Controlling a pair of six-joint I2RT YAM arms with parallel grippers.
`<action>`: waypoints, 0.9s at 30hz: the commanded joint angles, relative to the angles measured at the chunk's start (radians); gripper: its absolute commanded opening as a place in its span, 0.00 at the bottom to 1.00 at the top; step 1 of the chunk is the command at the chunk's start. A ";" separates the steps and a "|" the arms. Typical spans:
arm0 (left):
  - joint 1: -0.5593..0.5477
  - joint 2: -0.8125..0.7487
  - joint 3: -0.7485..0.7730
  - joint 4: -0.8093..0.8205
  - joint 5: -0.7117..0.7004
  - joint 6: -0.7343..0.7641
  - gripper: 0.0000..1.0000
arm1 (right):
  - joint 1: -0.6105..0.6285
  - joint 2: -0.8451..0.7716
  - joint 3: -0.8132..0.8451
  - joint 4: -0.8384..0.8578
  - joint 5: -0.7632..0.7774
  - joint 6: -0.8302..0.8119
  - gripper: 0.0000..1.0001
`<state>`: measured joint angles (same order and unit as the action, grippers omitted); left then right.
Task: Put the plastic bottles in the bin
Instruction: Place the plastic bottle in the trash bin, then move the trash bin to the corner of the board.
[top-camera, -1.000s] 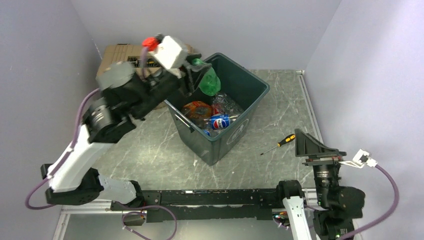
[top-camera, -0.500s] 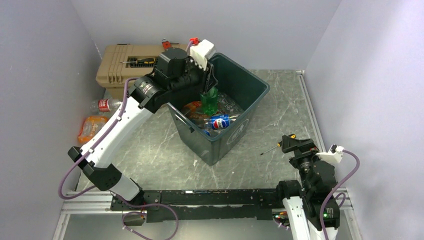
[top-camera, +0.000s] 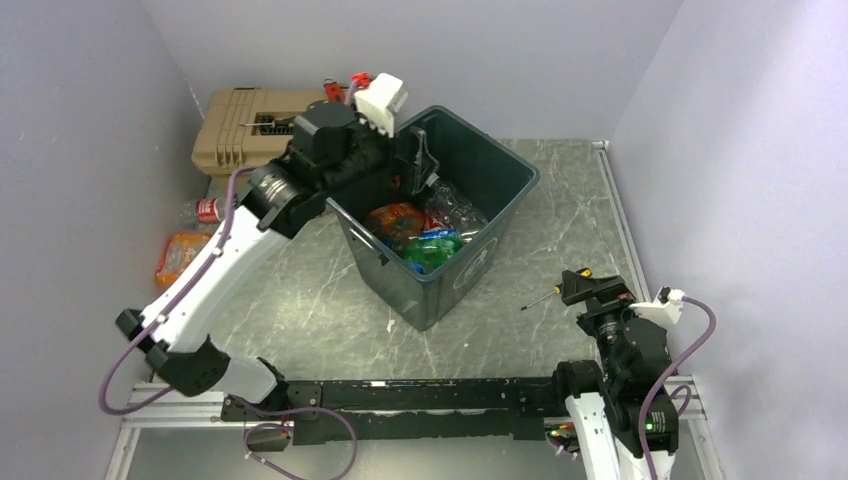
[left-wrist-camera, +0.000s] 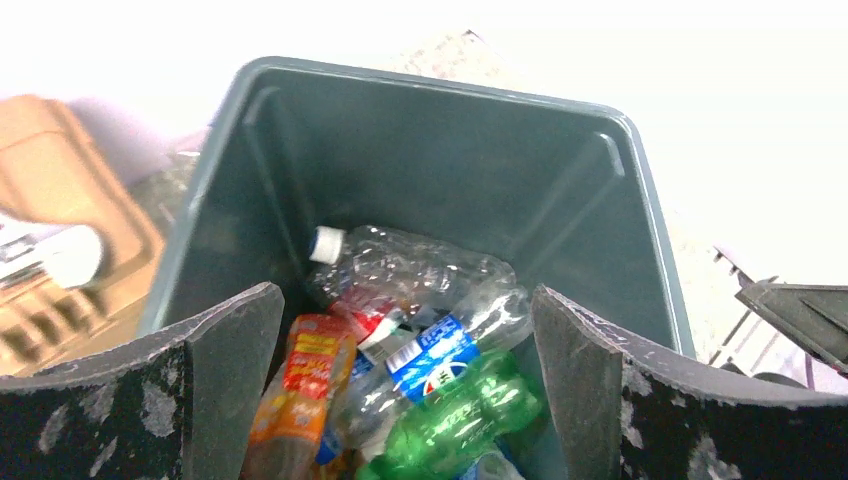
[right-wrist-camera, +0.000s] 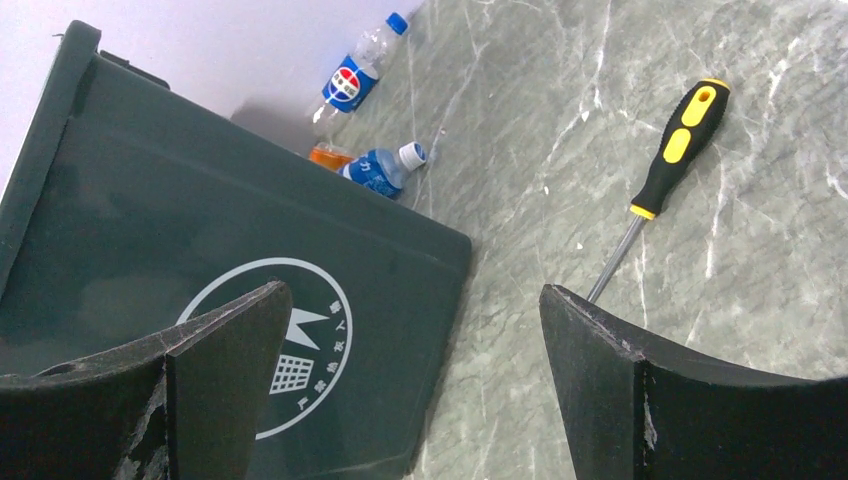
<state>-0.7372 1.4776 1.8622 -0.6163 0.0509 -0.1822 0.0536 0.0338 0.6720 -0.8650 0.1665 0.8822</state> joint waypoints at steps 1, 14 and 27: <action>-0.002 -0.186 -0.055 0.108 -0.173 -0.019 0.99 | 0.010 0.024 0.038 0.062 -0.006 -0.024 1.00; 0.111 -0.127 0.041 -0.368 -0.189 -0.016 0.96 | 0.031 0.028 0.056 0.100 -0.100 -0.041 1.00; 0.316 0.025 0.046 -0.373 0.108 -0.116 0.69 | 0.041 0.049 0.275 0.015 -0.154 -0.112 1.00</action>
<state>-0.4248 1.5143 1.9011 -1.0012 0.0097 -0.2508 0.0872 0.0765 0.8997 -0.8284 0.0383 0.8104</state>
